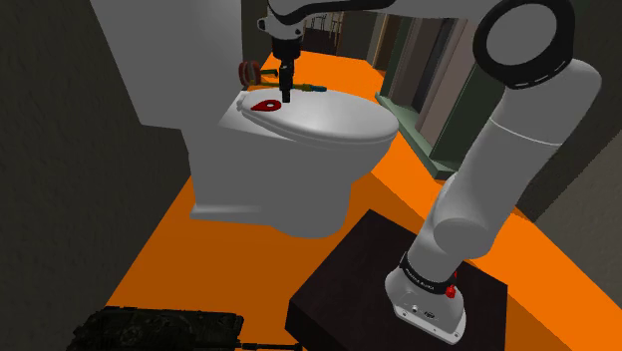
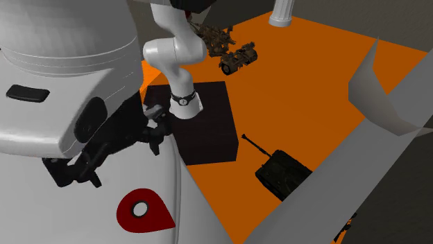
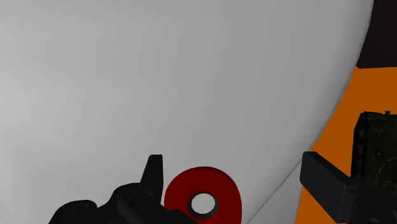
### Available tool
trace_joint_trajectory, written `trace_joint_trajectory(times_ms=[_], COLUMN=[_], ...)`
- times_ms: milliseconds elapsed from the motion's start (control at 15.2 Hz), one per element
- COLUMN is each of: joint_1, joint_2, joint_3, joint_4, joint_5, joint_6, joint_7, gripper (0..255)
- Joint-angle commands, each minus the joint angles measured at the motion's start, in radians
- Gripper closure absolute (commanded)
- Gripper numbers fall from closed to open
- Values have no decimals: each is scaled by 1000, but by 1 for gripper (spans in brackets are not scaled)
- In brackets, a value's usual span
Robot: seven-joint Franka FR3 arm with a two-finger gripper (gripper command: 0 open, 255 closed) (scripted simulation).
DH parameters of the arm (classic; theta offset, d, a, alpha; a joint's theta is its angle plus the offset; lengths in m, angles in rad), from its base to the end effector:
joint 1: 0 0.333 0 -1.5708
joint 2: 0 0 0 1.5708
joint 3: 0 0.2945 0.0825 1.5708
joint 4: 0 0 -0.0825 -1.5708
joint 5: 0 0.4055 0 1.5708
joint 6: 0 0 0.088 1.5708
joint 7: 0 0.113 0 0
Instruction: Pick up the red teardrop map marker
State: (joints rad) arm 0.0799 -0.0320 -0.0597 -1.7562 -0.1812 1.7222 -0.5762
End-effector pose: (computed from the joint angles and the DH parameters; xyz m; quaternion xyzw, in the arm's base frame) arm 0.5747 -0.0065 0.5379 0.9480 0.3058 -0.0253 0.0848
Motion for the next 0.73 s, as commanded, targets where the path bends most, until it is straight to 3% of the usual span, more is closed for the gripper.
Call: trace_joint_trajectory(times_ms=[0,264,660], joint_1=[7,18,16], joint_2=[76,223,215], joint_3=[6,23,23], joint_4=[90,277,186], joint_5=[1,0,-3], joint_6=[-16,-60,22], joint_7=[-74,-193,-179], gripper=[0,0,0])
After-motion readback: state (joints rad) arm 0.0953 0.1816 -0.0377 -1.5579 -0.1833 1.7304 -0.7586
